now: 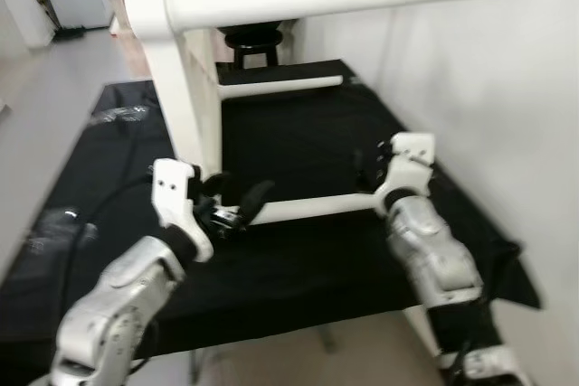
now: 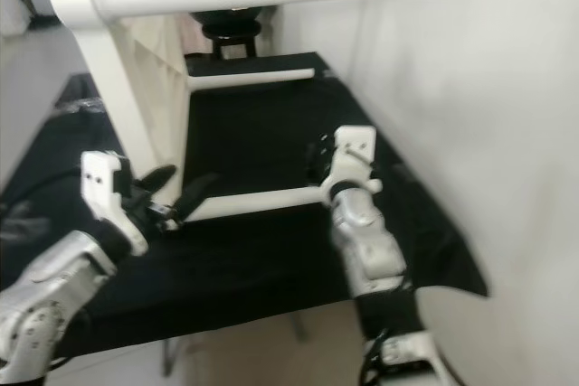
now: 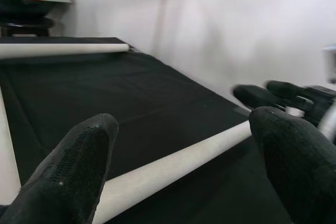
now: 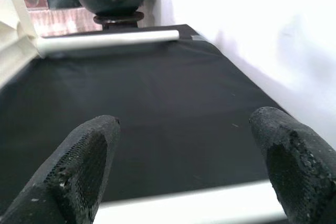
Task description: Building children table
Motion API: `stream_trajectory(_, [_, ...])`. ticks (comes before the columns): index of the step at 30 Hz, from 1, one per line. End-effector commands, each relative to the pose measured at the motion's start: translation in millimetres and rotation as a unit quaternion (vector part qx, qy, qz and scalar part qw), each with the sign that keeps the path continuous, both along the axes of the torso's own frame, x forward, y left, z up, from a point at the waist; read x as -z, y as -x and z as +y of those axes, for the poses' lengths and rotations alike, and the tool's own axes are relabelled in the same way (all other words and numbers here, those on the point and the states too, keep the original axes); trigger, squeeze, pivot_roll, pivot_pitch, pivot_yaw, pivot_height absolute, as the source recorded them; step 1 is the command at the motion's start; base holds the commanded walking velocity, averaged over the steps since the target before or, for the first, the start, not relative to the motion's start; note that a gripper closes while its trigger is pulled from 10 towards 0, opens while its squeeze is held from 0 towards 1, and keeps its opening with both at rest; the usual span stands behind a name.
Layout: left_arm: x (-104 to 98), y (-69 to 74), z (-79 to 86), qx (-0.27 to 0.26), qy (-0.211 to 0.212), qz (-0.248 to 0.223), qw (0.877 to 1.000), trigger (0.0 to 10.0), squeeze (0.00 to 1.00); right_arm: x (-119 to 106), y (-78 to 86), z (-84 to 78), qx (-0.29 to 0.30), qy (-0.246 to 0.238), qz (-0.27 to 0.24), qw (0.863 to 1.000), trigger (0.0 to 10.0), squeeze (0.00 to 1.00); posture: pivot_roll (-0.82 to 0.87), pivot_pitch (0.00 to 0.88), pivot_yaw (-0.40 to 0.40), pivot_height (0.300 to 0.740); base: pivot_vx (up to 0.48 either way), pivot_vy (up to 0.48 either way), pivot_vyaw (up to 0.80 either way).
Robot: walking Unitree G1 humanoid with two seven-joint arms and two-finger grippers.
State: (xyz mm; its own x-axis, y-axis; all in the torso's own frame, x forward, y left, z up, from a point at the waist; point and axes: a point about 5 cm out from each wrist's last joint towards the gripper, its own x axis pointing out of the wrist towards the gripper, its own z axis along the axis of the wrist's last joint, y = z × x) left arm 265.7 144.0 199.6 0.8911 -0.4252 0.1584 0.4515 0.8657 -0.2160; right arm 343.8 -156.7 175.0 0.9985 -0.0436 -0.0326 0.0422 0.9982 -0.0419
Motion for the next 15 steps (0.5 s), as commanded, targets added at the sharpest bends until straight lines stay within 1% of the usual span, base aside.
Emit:
stream_trajectory(1, [7.3, -0.3, 4.1, -0.019, -0.009, 0.011, 1.000, 10.0, 0.00, 7.6, 4.5, -3.9, 0.002, 0.015, 0.003, 1.000, 10.0, 0.00, 0.03, 0.000, 0.012, 0.740, 0.000, -0.442, 0.00])
stream_trajectory(2, [7.3, -0.3, 4.1, -0.019, -0.009, 0.011, 1.000, 10.0, 0.00, 7.6, 4.5, -3.9, 0.002, 0.015, 0.003, 1.000, 10.0, 0.00, 0.03, 0.000, 0.012, 0.740, 0.000, -0.442, 0.00])
stream_trajectory(5, [13.2, -0.3, 7.0, -0.038, -0.020, 0.012, 0.999, 10.0, 0.00, 14.9, 8.5, -5.1, -0.001, 0.019, 0.006, 1.000, 10.0, 0.00, 0.03, 0.000, 0.013, 0.740, 0.000, 0.000, 0.00])
stream_trajectory(7, [17.8, 1.9, 6.9, -0.043, -0.041, 0.013, 0.998, 10.0, 0.00, 18.1, 11.4, -2.6, -0.013, 0.013, 0.006, 1.000, 10.0, 0.00, 0.02, 0.000, 0.015, 0.740, 0.000, 0.000, 0.00])
stream_trajectory(8, [17.8, 1.9, 6.9, -0.043, -0.041, 0.013, 0.998, 10.0, 0.00, 18.1, 11.4, -2.6, -0.013, 0.013, 0.006, 1.000, 10.0, 0.00, 0.02, 0.000, 0.015, 0.740, 0.000, 0.000, 0.00])
stream_trajectory(10, [24.5, 3.8, 10.5, -0.065, -0.073, 0.014, 0.995, 10.0, 0.00, 19.2, 16.3, 2.7, -0.031, 0.018, -0.002, 0.999, 10.0, 0.00, 0.02, 0.000, 0.018, 0.740, 0.000, 0.000, 0.00])
stream_trajectory(12, [31.0, 5.5, 15.4, -0.081, -0.094, 0.019, 0.992, 10.0, 0.00, 19.4, 19.3, 6.5, -0.043, 0.024, -0.008, 0.999, 10.0, 0.00, 0.02, 0.000, 0.019, 0.740, 0.000, 0.000, 0.00])
stream_trajectory(15, [37.7, 7.5, 23.4, -0.105, -0.103, 0.028, 0.989, 10.0, 0.00, 19.3, 20.8, 8.4, -0.049, 0.025, -0.015, 0.998, 10.0, 0.00, 0.01, 0.000, 0.022, 0.740, 0.000, 0.000, 0.00])
